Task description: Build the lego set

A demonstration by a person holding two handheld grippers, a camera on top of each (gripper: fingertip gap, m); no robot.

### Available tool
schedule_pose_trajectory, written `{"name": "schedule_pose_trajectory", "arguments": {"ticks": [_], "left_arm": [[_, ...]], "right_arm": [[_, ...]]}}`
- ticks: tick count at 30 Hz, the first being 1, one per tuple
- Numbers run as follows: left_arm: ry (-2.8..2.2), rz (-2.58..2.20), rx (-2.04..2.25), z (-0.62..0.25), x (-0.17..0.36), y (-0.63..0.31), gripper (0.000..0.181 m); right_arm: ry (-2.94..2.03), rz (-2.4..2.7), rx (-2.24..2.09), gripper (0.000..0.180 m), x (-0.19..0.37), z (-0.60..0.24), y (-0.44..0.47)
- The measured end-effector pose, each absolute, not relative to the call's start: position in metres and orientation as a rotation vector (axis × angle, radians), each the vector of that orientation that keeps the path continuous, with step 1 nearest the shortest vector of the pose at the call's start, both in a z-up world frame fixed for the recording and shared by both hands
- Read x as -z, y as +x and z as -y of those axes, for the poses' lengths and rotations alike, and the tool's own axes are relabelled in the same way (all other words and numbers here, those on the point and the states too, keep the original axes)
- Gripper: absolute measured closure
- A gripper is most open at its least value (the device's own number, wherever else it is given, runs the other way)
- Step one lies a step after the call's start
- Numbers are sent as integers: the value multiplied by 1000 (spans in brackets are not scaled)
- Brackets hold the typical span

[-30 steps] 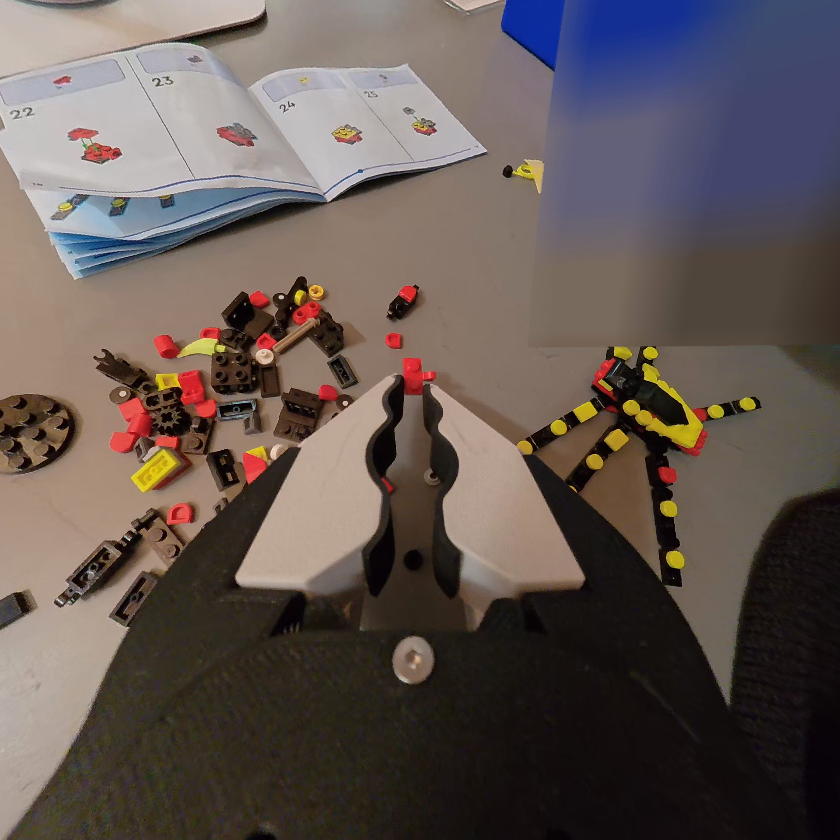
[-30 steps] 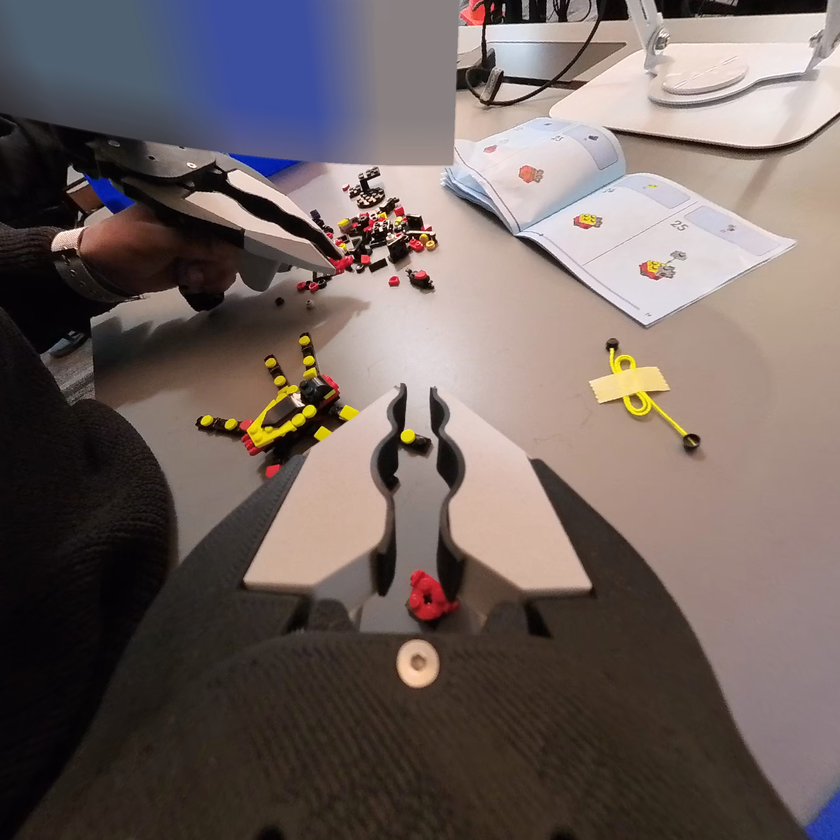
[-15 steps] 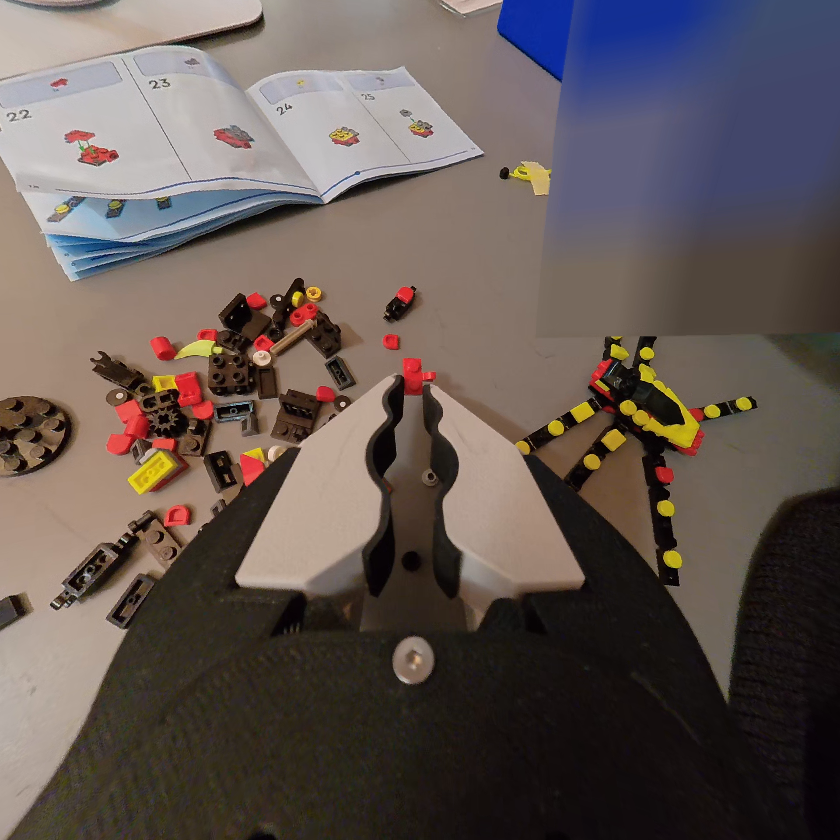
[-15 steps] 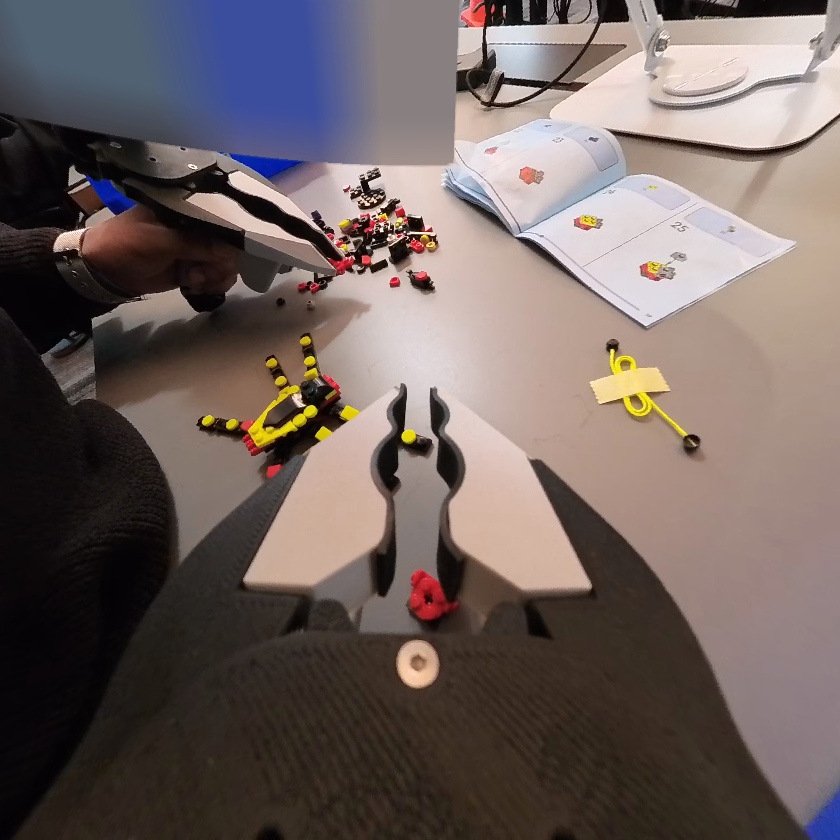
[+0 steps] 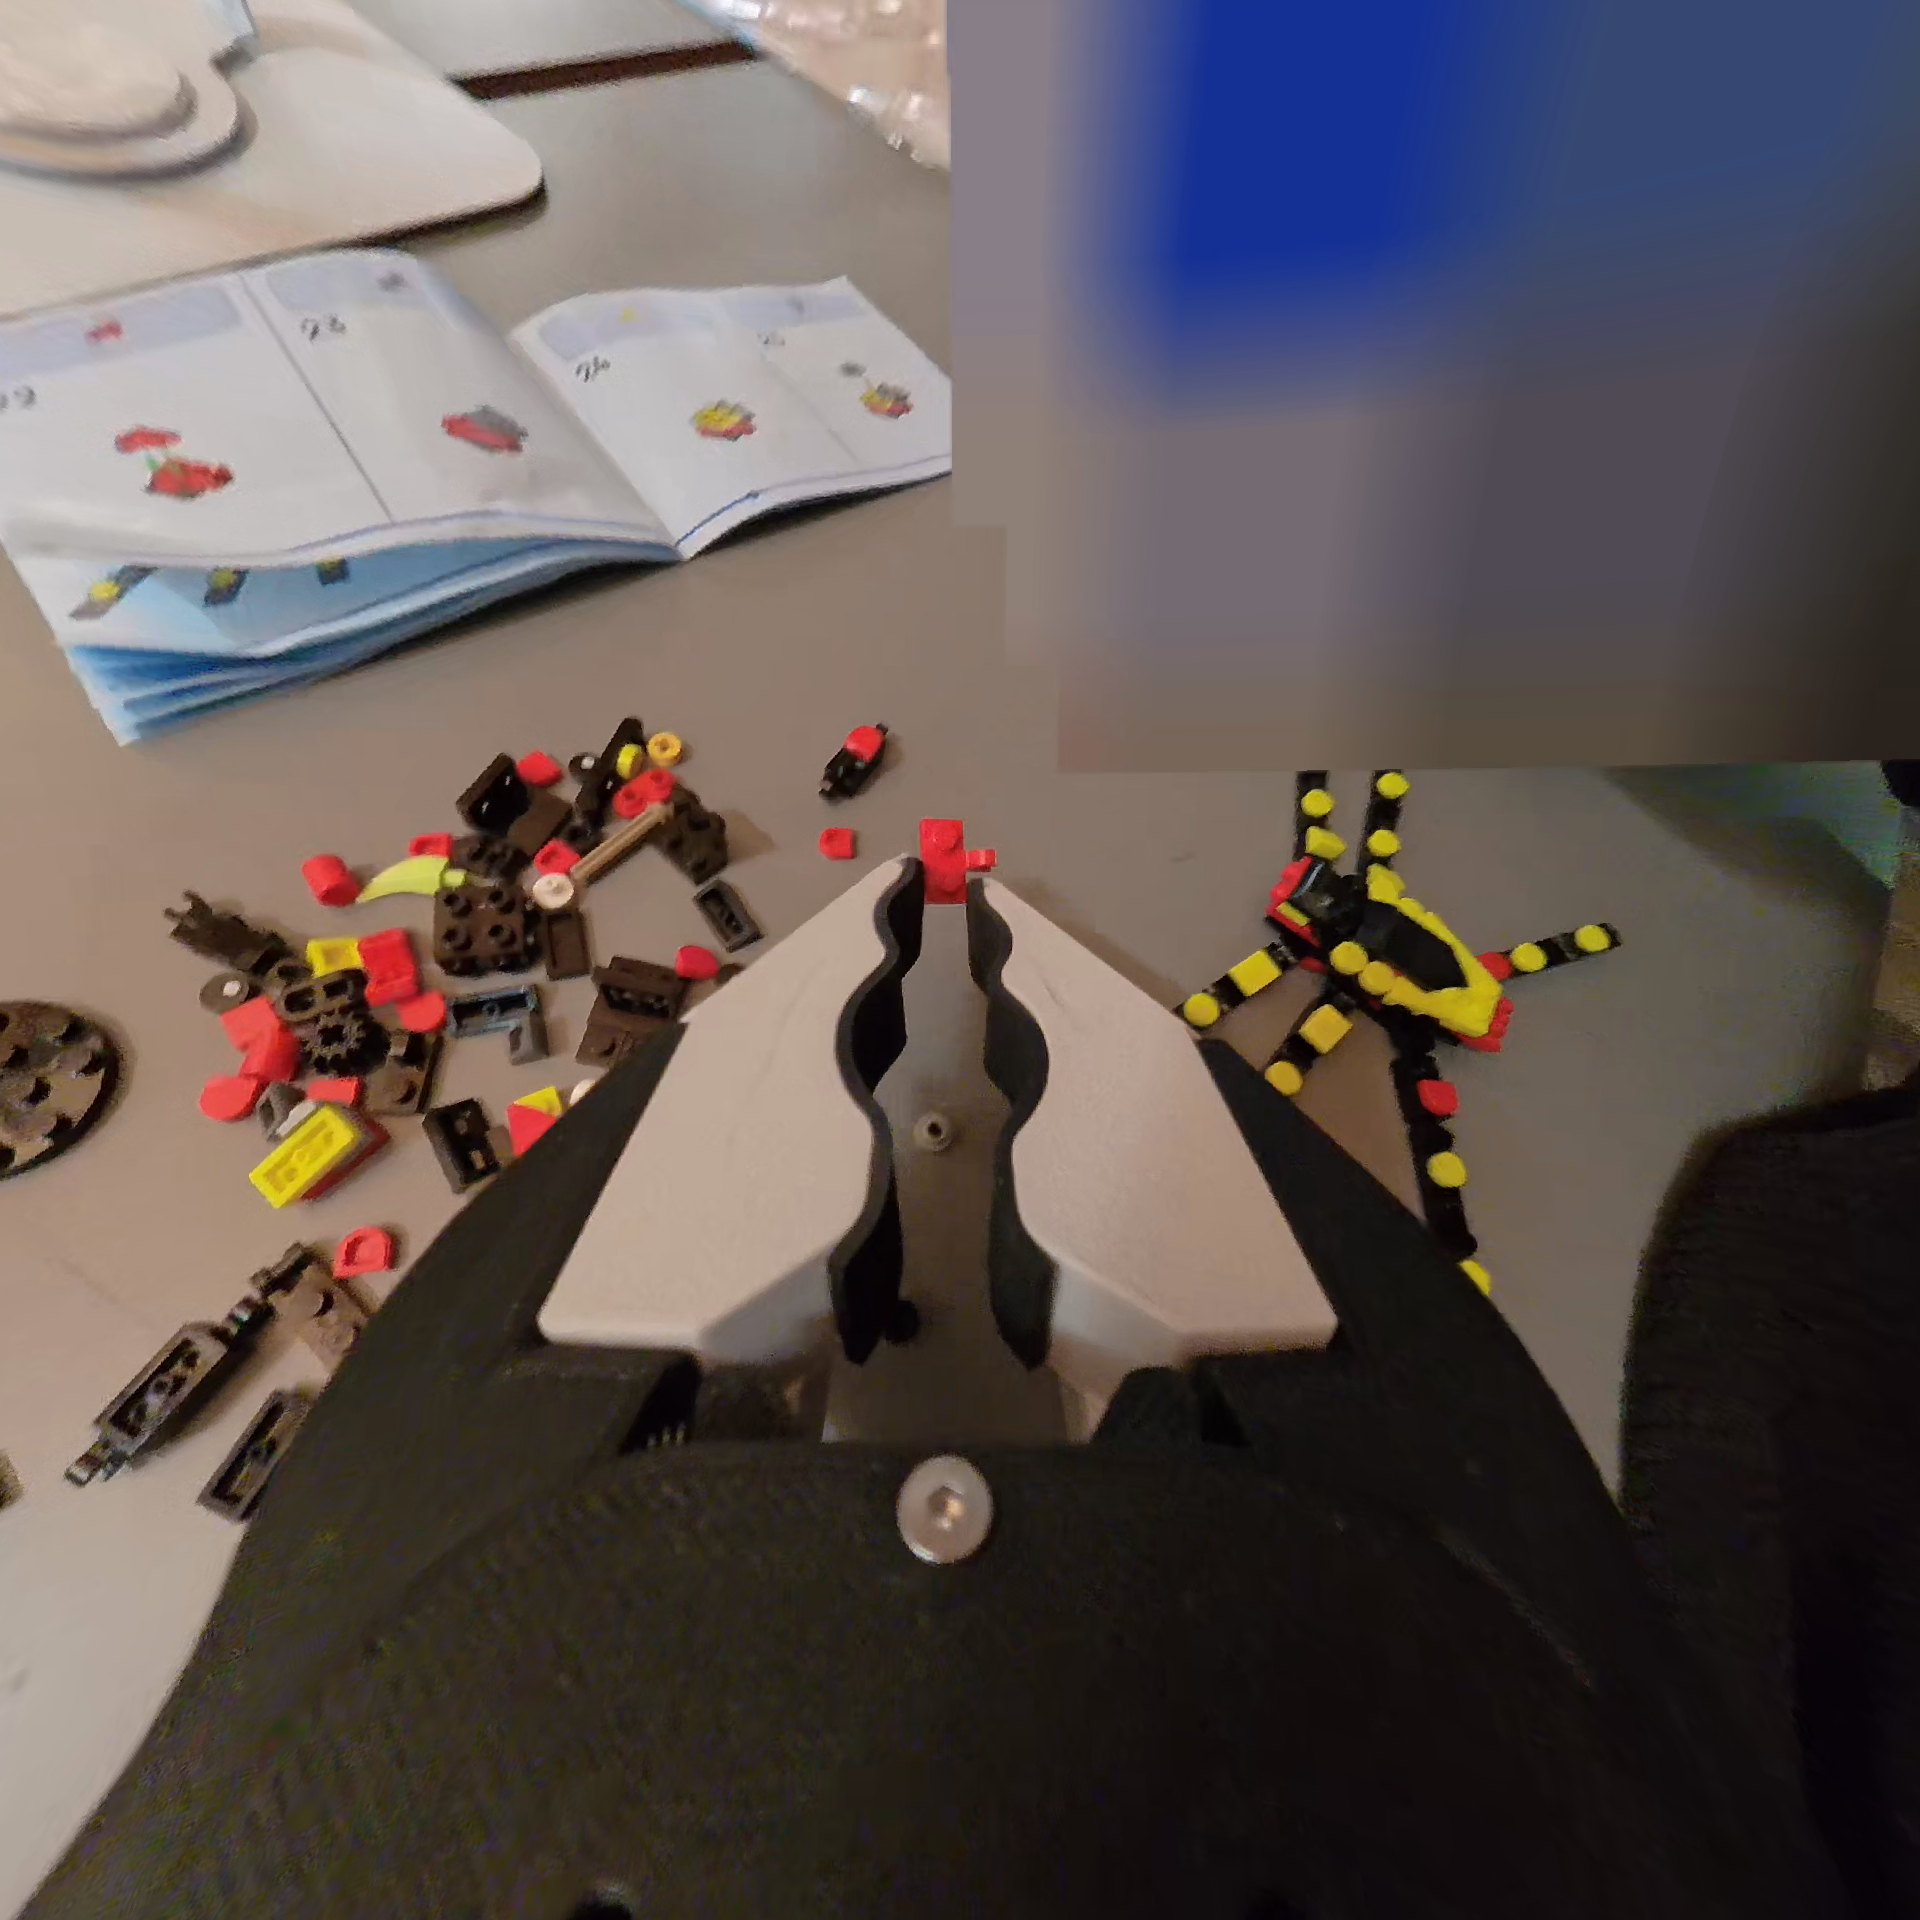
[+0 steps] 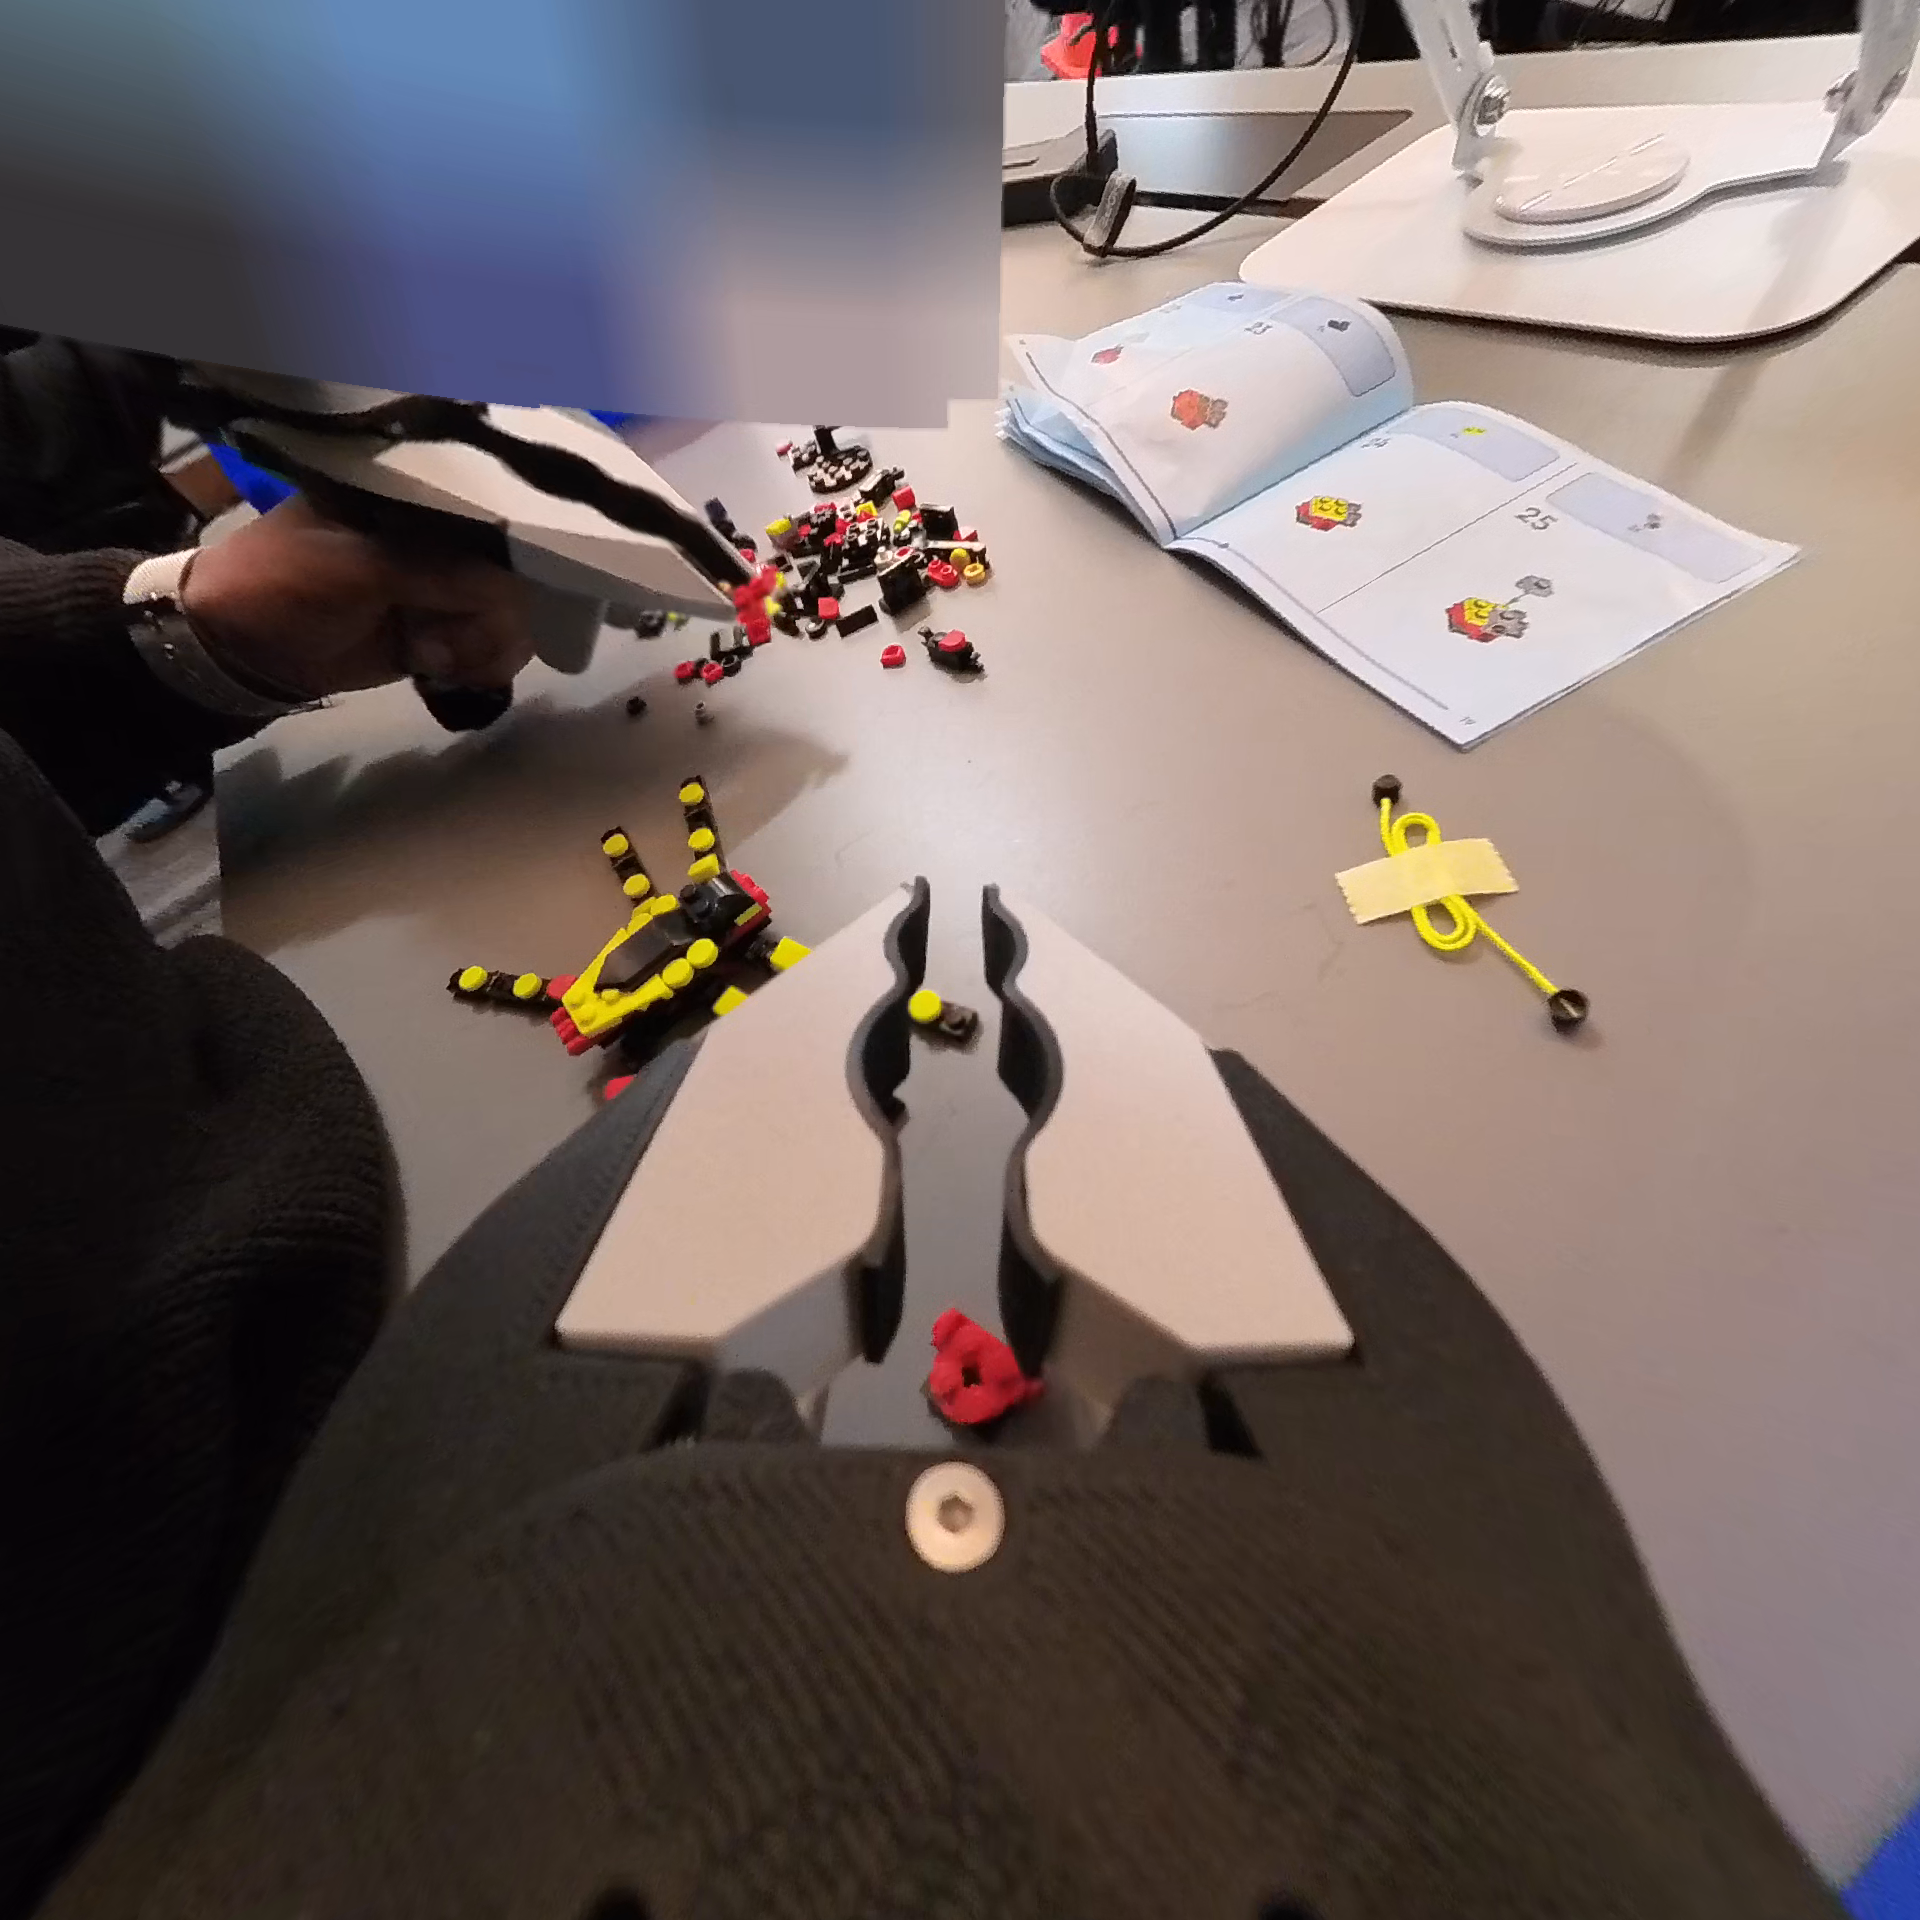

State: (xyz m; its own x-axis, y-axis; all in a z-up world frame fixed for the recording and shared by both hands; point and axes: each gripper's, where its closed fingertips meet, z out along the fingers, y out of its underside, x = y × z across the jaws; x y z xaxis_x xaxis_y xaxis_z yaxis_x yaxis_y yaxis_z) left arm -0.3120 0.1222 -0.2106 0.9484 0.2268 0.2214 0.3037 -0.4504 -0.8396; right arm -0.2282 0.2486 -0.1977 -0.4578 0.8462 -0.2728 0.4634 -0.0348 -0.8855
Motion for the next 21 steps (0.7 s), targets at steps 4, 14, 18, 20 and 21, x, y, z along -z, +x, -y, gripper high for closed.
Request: {"name": "schedule_pose_trajectory", "arguments": {"ticks": [4, 14, 18, 20, 21], "left_arm": [[-2051, 302, 105, -127, 207, -301, 174], [-2061, 134, 224, -159, 197, -245, 175], [-2083, 29, 288, -183, 193, -211, 175], [-2099, 6, 325, -194, 193, -195, 175], [-2105, -9, 351, -199, 193, -186, 175]], "right_arm": [[-1394, 1819, -1551, 172, 187, -255, -230], [-1359, 1653, -1467, 169, 144, -288, -209], [-1352, 1643, -1392, 168, 136, -300, -188], [-1358, 1691, -1356, 168, 143, -300, -177], [-1362, 1724, -1336, 168, 149, -299, -172]]}}
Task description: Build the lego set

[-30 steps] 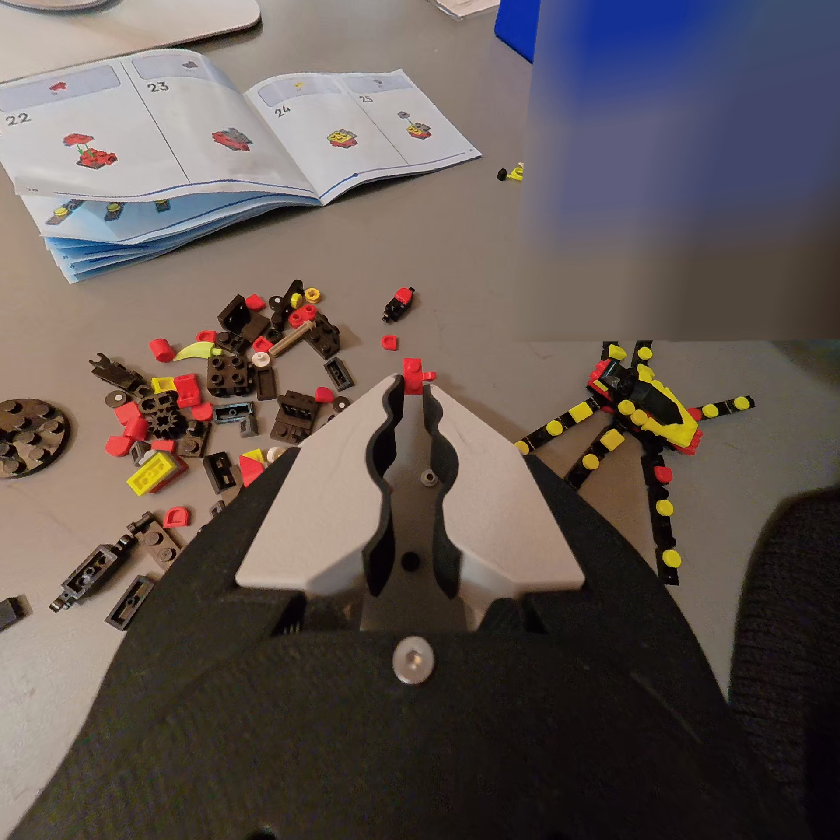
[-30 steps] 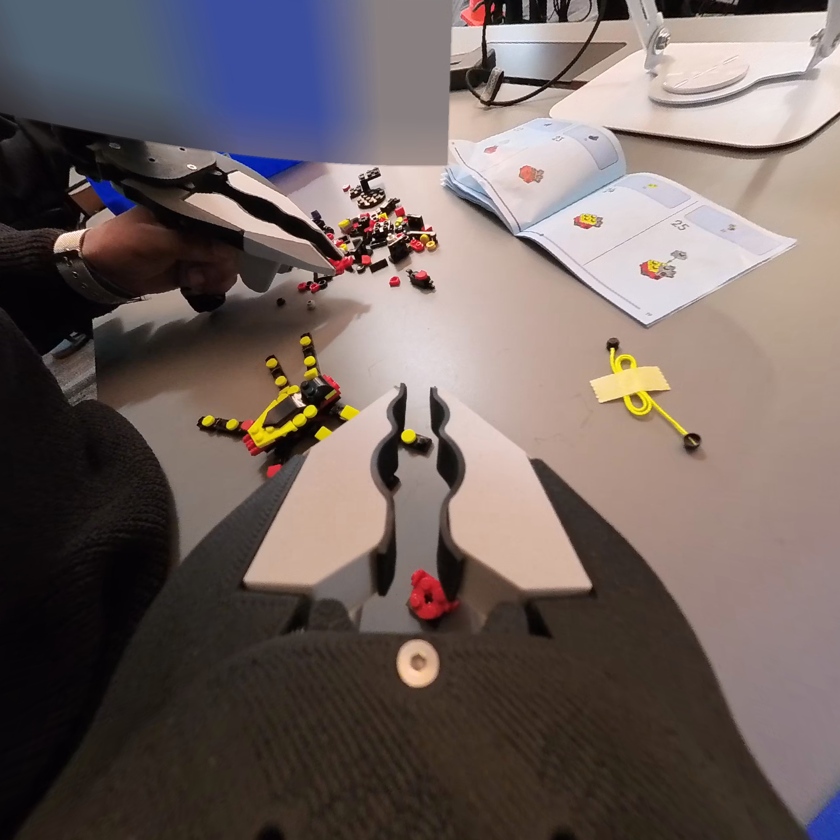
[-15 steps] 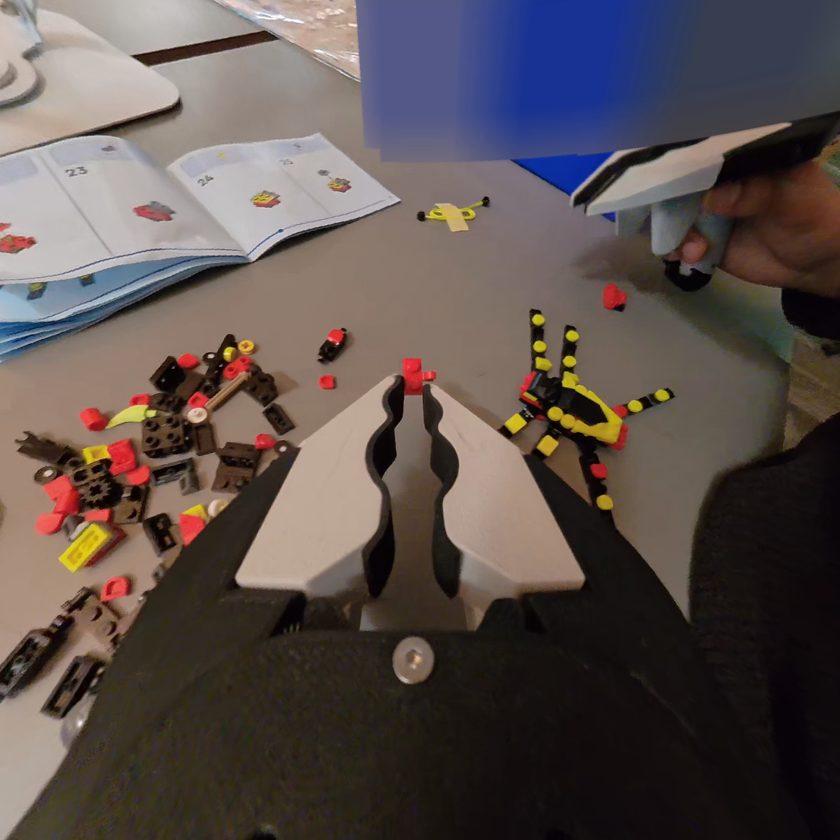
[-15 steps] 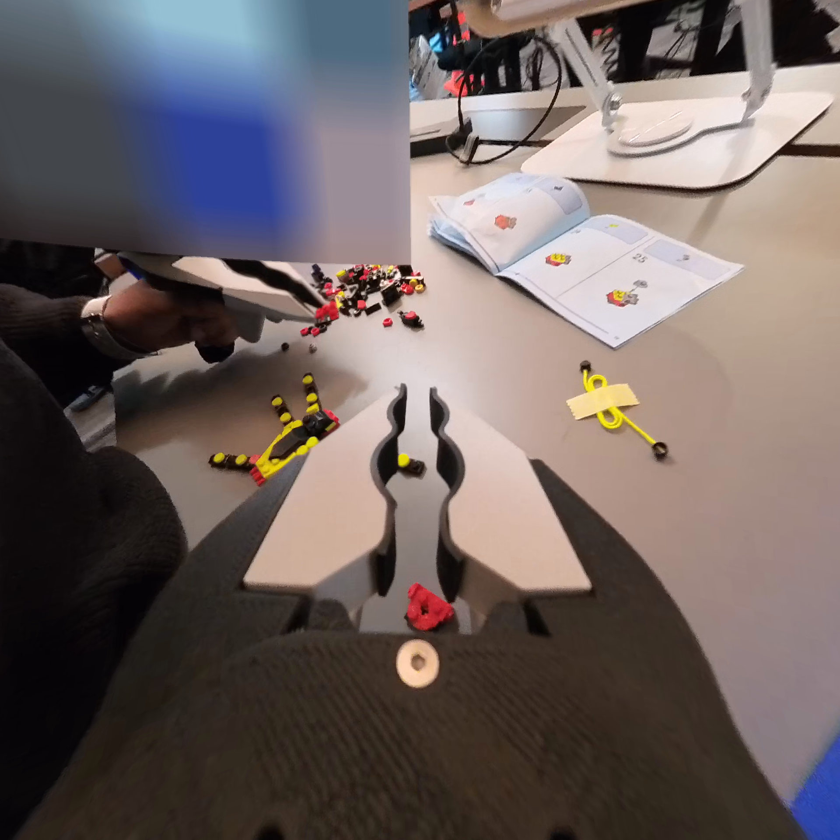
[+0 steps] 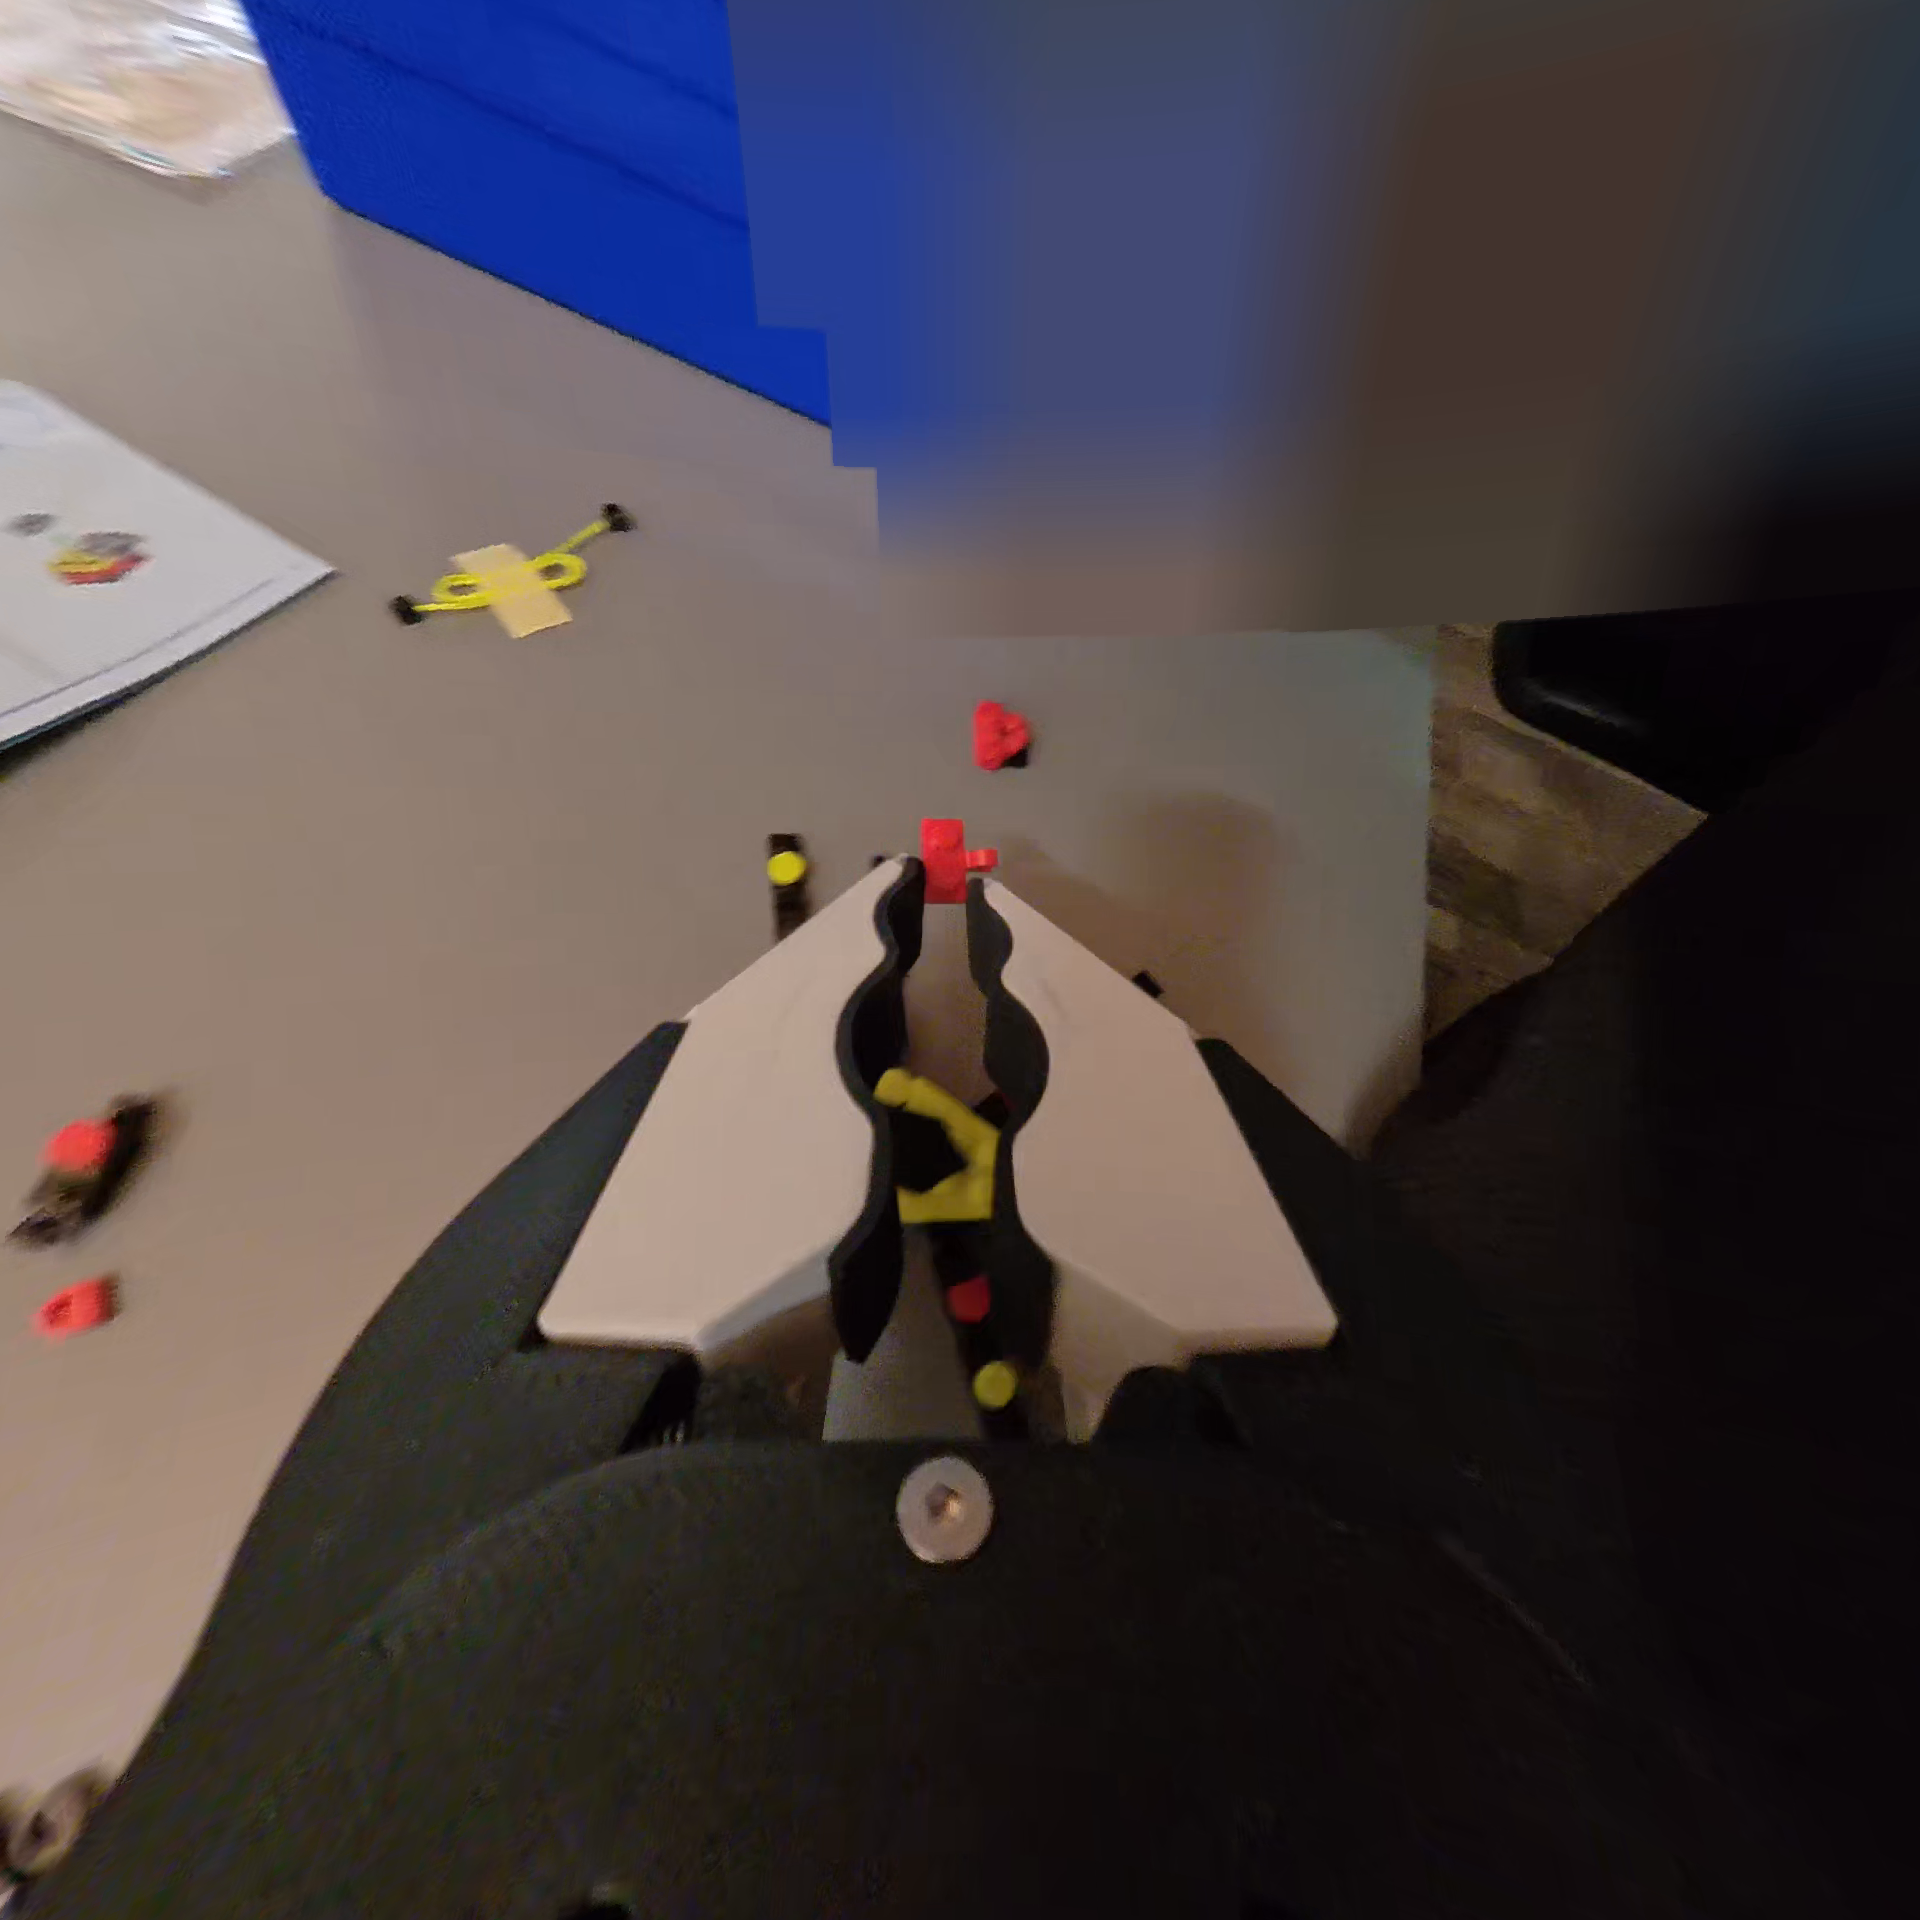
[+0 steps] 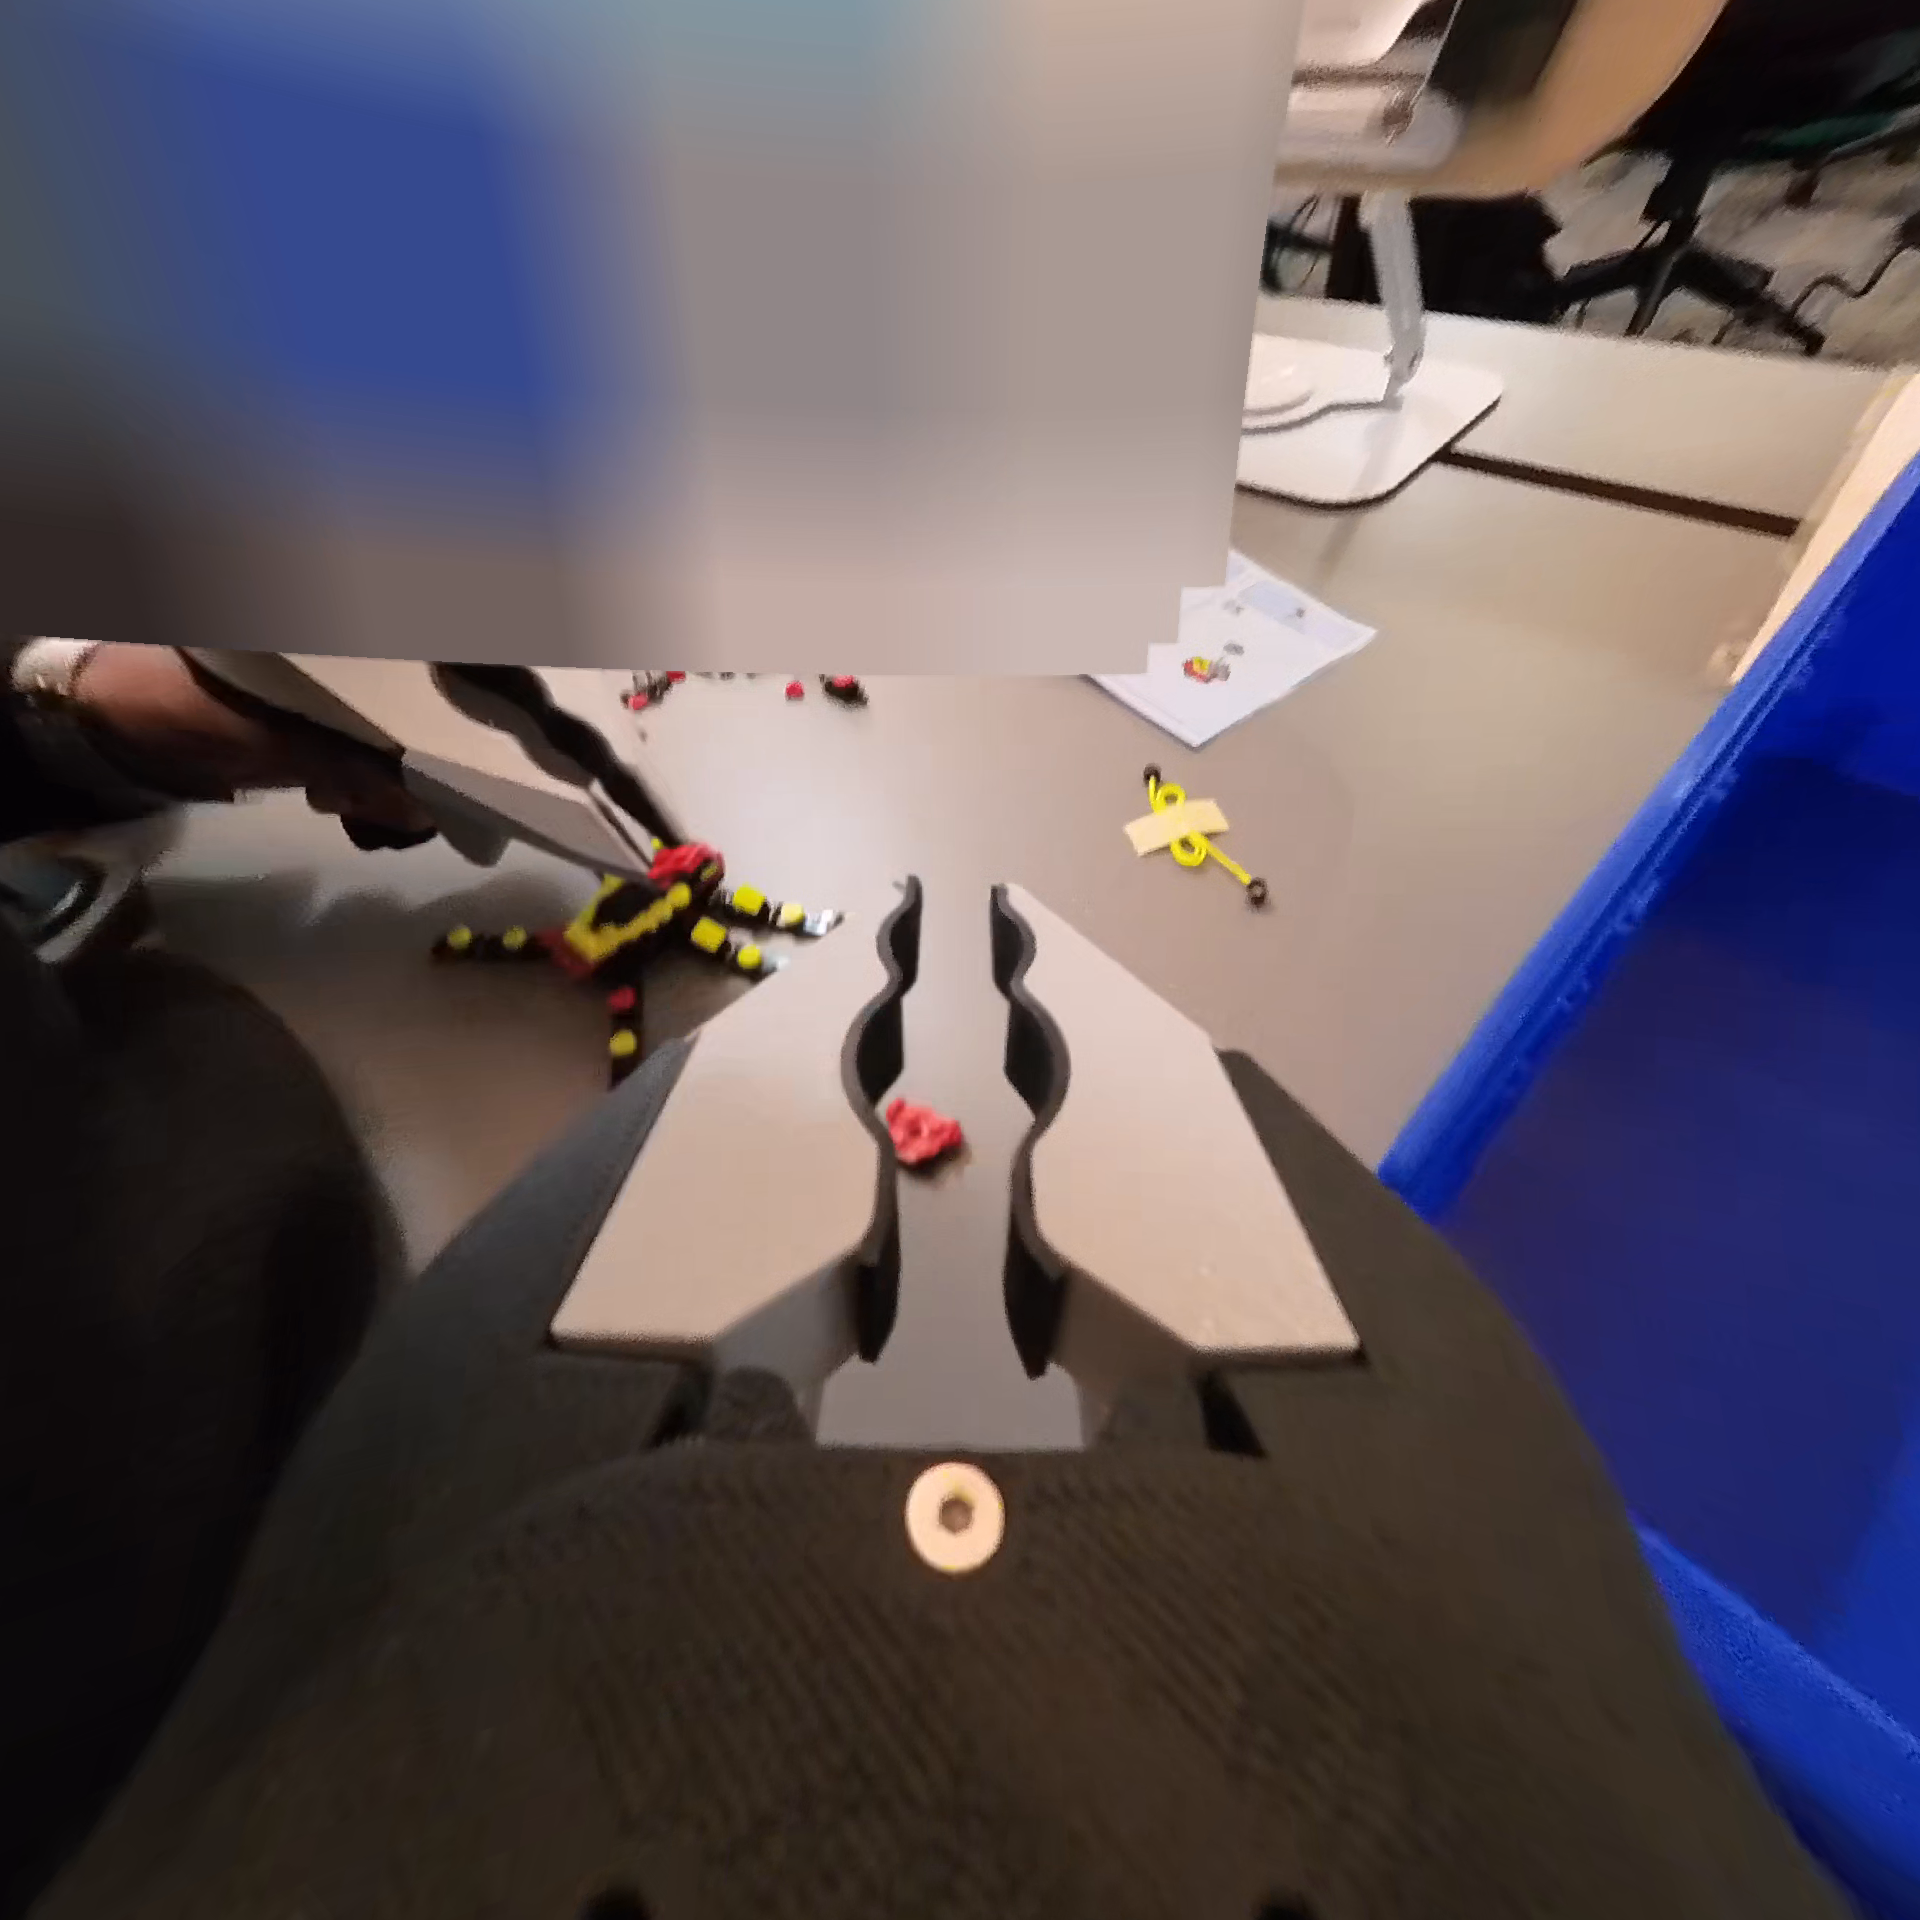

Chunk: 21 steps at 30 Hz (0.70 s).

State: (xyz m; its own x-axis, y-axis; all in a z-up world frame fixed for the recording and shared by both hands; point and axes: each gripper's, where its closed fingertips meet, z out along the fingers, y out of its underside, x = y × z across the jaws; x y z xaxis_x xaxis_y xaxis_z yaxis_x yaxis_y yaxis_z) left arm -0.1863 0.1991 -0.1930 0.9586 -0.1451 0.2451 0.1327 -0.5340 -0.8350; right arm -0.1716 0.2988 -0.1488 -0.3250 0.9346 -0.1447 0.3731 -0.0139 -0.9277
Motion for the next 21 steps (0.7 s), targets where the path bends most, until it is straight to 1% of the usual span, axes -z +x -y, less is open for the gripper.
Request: {"name": "schedule_pose_trajectory", "arguments": {"ticks": [7, 11, 16, 21], "left_arm": [[-2178, -66, 388, -226, 205, -148, 174], [-2262, -24, 355, -241, 217, -145, 175], [-2372, 28, 361, -247, 237, -133, 175], [-2378, 110, 411, -247, 242, -133, 174]], "right_arm": [[-1312, 1862, -1273, 172, 170, -286, -153], [-1324, 1921, -1320, 173, 179, -278, -151], [-1338, 2031, -1262, 172, 197, -272, -147], [-1315, 2126, -1200, 172, 209, -262, -145]]}}
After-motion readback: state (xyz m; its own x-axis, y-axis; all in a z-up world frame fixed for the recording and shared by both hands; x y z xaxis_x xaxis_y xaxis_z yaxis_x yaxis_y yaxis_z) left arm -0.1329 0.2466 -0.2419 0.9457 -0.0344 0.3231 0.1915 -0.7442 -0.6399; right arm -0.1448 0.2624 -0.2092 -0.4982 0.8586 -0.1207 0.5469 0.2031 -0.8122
